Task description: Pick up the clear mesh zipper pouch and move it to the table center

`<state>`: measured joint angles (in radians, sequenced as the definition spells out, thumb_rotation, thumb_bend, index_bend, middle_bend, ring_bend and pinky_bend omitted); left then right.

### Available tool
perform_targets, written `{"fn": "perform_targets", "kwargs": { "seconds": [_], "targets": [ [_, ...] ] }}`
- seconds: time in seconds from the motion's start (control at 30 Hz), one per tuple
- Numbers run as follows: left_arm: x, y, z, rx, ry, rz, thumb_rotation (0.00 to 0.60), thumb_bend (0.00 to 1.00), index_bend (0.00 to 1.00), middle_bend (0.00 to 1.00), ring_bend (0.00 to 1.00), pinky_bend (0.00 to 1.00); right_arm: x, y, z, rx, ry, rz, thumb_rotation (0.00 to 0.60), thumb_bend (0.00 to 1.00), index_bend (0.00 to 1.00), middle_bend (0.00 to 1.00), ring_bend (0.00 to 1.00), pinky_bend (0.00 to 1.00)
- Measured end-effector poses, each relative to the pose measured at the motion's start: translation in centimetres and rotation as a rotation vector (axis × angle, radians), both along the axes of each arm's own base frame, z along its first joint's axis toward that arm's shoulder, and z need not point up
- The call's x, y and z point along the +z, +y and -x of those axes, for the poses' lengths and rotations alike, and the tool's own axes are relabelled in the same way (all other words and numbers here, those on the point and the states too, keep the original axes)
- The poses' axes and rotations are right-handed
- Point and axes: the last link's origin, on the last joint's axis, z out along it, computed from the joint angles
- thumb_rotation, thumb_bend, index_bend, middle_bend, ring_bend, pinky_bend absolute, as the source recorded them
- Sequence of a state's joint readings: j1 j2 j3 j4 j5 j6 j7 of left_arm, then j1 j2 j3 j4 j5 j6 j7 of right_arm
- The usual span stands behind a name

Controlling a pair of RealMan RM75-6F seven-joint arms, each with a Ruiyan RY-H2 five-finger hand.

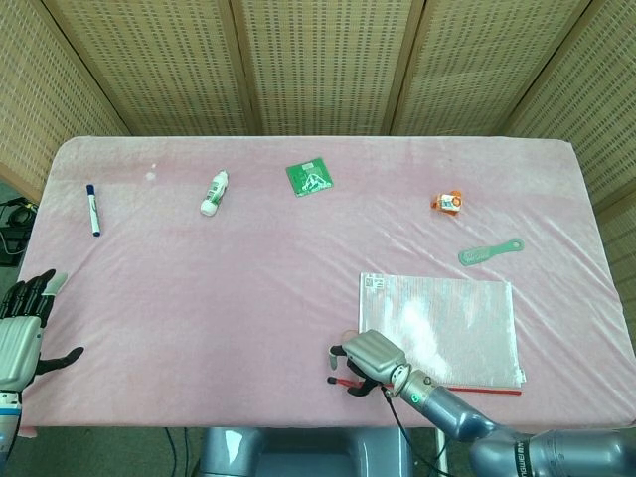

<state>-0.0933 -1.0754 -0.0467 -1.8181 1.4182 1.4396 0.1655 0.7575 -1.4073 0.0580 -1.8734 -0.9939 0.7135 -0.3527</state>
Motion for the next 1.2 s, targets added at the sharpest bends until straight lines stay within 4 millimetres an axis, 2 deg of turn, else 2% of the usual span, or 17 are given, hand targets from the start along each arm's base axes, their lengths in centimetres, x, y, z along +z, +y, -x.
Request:
{"fn": "perform_targets", "kwargs": {
  "seconds": [0.2,0.43,0.83,1.2],
  "targets": [
    [-0.1,0.0,0.0,-0.001,0.000,0.007,0.600,0.00,0.00,0.00,0.00,0.00,-1.6,0.4,0.1,-0.024,0.062,-0.014,0.600,0.50,0.50,0.95,0.94,1.00],
    [-0.2,0.1,0.0,0.000,0.001,0.013,0.600,0.00,0.00,0.00,0.00,0.00,-2.8,0.7,0.3,-0.052,0.112,-0.021,0.600,0.50,0.50,0.95,0.94,1.00],
    [-0.2,0.2,0.0,-0.001,-0.003,0.016,0.600,0.00,0.00,0.00,0.00,0.00,-3.2,0.7,0.4,-0.053,0.145,-0.003,0.600,0.50,0.51,0.95,0.94,1.00],
    [-0.1,0.1,-0.1,-0.005,-0.006,0.015,0.600,0.00,0.00,0.00,0.00,0.00,-3.4,1.0,0.8,-0.040,0.150,0.008,0.600,0.52,0.58,0.96,0.94,1.00]
  ]
}}
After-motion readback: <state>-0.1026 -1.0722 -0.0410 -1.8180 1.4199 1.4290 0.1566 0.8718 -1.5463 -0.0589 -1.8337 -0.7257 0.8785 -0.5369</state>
